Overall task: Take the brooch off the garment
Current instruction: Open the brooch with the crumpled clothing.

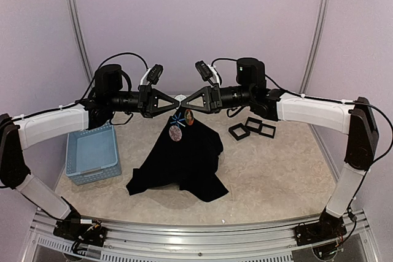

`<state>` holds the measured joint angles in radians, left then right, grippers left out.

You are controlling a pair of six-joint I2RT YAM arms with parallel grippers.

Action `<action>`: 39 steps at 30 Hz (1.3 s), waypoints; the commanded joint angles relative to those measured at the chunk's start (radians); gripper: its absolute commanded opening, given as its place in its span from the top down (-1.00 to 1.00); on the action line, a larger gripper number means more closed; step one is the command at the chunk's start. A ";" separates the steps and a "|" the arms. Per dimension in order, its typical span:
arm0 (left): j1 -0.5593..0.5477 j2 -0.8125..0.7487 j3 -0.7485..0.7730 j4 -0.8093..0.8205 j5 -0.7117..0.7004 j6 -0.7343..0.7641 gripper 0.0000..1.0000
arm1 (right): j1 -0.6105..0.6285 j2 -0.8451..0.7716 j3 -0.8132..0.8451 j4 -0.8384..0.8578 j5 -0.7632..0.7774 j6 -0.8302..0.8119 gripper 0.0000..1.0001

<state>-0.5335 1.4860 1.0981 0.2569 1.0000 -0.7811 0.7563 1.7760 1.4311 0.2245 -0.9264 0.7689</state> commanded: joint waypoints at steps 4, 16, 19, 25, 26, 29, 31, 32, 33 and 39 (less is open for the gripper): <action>-0.006 -0.020 0.028 0.019 -0.016 -0.005 1.00 | 0.011 0.043 0.067 -0.121 0.024 -0.057 1.00; -0.019 -0.030 0.042 -0.017 -0.022 0.022 1.00 | 0.009 0.103 0.155 -0.389 0.161 -0.095 1.00; -0.023 -0.032 0.050 -0.031 -0.022 0.030 1.00 | 0.004 0.116 0.162 -0.433 0.192 -0.086 1.00; -0.028 -0.039 0.055 -0.044 -0.023 0.039 1.00 | -0.016 0.132 0.153 -0.484 0.242 -0.048 1.00; -0.029 -0.039 0.056 -0.046 -0.022 0.041 1.00 | -0.018 0.134 0.153 -0.488 0.247 -0.044 1.00; -0.032 -0.043 0.066 -0.059 -0.019 0.049 1.00 | -0.026 0.145 0.154 -0.510 0.263 -0.030 1.00; -0.036 -0.044 0.075 -0.072 -0.019 0.058 1.00 | -0.032 0.151 0.146 -0.512 0.268 -0.015 1.00; -0.038 -0.043 0.079 -0.076 -0.019 0.062 1.00 | -0.036 0.154 0.141 -0.513 0.270 -0.007 1.00; -0.039 -0.044 0.081 -0.077 -0.018 0.065 1.00 | -0.040 0.157 0.135 -0.511 0.266 0.000 1.00; -0.040 -0.040 0.086 -0.078 -0.009 0.065 1.00 | -0.055 0.179 0.121 -0.495 0.242 0.032 1.00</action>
<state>-0.5346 1.4857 1.1042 0.0856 0.8860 -0.7277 0.7444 1.8614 1.6020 -0.1444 -0.8360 0.7681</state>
